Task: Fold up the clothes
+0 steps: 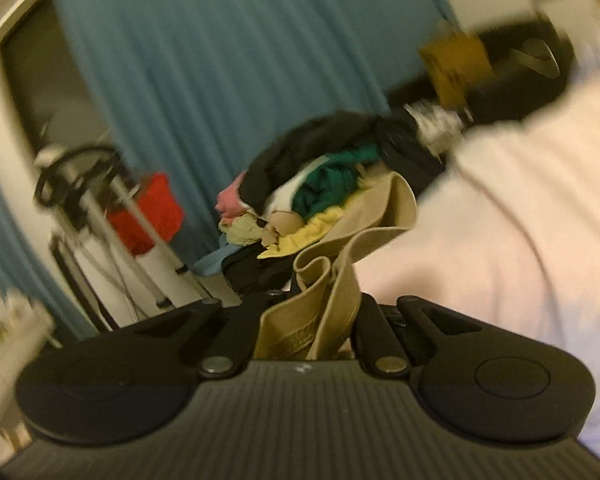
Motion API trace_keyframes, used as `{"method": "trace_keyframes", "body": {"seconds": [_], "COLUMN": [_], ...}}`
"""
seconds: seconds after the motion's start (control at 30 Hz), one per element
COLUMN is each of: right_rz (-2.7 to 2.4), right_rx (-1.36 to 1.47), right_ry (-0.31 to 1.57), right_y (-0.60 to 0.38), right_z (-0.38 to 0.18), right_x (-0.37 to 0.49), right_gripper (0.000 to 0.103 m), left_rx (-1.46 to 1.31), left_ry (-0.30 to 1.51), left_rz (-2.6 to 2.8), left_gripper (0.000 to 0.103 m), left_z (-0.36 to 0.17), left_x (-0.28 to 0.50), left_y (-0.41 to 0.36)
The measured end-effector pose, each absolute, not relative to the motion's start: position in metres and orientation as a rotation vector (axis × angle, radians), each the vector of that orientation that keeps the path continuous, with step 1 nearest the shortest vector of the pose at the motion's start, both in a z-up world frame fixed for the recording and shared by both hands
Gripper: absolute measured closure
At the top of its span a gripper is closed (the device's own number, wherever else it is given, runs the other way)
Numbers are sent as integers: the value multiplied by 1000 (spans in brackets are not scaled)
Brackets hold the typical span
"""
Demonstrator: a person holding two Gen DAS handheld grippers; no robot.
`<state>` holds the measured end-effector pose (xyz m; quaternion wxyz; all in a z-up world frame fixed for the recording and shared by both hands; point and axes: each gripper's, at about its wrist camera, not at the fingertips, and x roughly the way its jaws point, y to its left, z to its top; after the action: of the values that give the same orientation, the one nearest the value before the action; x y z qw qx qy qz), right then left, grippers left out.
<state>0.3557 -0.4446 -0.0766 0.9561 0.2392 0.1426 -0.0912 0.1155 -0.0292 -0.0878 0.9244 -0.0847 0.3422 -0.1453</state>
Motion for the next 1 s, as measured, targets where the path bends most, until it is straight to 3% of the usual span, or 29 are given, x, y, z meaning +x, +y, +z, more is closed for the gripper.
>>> {"method": "trace_keyframes", "body": {"seconds": [0.17,0.33,0.83,0.97,1.0], "right_rz": [-195,-207,-74,-34,-12], "right_rx": [216,11,-307,-249,-225], "right_ry": [278,303,511,563,585], "right_y": [-367,-281,-108,-110,-111], "right_z": [-17,-6,-111,-119,-120], "right_x": [352,357,413,415,415], "right_gripper": [96,96,96,91,84], "left_rx": [-162,-206,-384,-376,-373], "left_ry": [627,542,569,581,585], "left_rz": [-252,-191,-80,-85,-87], "left_gripper": [7,6,6,6,6], "left_z": [-66,-48,-51,-58,-60], "left_x": [110,107,132,138,139], "left_y": [-3,31,107,101,99]}}
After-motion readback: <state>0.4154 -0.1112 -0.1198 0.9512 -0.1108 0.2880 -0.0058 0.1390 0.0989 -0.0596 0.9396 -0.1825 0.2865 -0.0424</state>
